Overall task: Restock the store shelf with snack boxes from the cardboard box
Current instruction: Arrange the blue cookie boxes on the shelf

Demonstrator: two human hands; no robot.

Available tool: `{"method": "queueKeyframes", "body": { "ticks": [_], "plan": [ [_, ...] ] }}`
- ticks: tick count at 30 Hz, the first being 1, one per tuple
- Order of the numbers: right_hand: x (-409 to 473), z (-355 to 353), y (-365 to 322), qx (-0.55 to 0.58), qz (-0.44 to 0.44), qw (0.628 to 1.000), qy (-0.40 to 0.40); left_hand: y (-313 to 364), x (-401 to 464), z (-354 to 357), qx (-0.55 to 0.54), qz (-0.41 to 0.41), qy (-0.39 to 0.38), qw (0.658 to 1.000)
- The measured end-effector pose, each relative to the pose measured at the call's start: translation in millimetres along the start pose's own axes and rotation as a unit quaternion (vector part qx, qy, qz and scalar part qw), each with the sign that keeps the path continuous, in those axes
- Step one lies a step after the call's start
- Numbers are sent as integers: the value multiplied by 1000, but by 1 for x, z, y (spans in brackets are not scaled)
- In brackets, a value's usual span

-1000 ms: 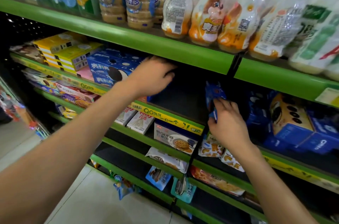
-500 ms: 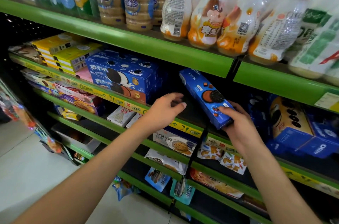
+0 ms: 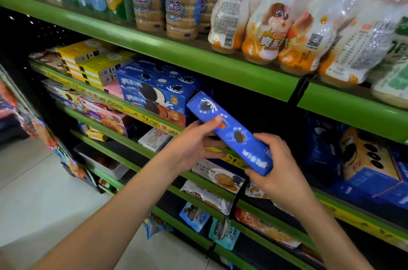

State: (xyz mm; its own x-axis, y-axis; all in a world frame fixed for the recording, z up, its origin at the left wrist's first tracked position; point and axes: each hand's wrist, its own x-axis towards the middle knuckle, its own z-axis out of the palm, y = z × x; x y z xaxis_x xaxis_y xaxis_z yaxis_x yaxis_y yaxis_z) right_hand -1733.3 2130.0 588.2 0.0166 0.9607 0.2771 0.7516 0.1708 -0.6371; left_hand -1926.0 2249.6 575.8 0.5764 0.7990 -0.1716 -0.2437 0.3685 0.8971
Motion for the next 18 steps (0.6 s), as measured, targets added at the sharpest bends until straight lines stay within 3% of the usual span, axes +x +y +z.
{"method": "queueKeyframes", "body": {
  "ticks": [2,4,8,10,16,18],
  "plan": [
    [-8,4,-1,18,-52,997,-58,-5,2,6,3,3,23,1000],
    [-10,5,1,119,-53,987,-95,-5,5,10,1,-6,40,999],
    [18,1,11,232,50,970,51,10,9,5,45,-123,-12,991],
    [38,-5,17,288,85,951,69,16,13,1,83,-188,-59,977],
    [60,-8,37,423,129,894,-67,16,18,-7,104,-271,-131,948],
    [59,-8,43,452,131,880,-56,16,14,-15,84,-245,-129,957]
  ]
}}
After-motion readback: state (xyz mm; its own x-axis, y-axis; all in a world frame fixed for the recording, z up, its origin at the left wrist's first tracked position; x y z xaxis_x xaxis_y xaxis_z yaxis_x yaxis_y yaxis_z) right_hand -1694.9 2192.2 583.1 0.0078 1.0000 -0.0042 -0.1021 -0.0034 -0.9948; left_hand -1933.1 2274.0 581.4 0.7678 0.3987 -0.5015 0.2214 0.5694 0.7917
